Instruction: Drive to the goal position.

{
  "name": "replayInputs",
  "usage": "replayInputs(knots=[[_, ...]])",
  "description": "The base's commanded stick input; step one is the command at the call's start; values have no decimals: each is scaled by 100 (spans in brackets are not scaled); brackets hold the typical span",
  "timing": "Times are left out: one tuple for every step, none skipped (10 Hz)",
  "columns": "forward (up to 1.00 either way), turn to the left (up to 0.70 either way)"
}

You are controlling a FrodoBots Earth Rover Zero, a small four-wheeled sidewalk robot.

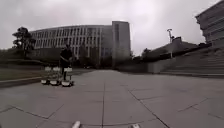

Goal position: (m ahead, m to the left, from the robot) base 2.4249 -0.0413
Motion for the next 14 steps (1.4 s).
replayInputs(knots=[[70,-17],[70,-1],[70,-1],[70,-1],[70,-1],[70,-1],[69,-1],[17,-1],[11,-1],[10,-1],[10,-1],[10,-1],[10,-1],[10,-1]])
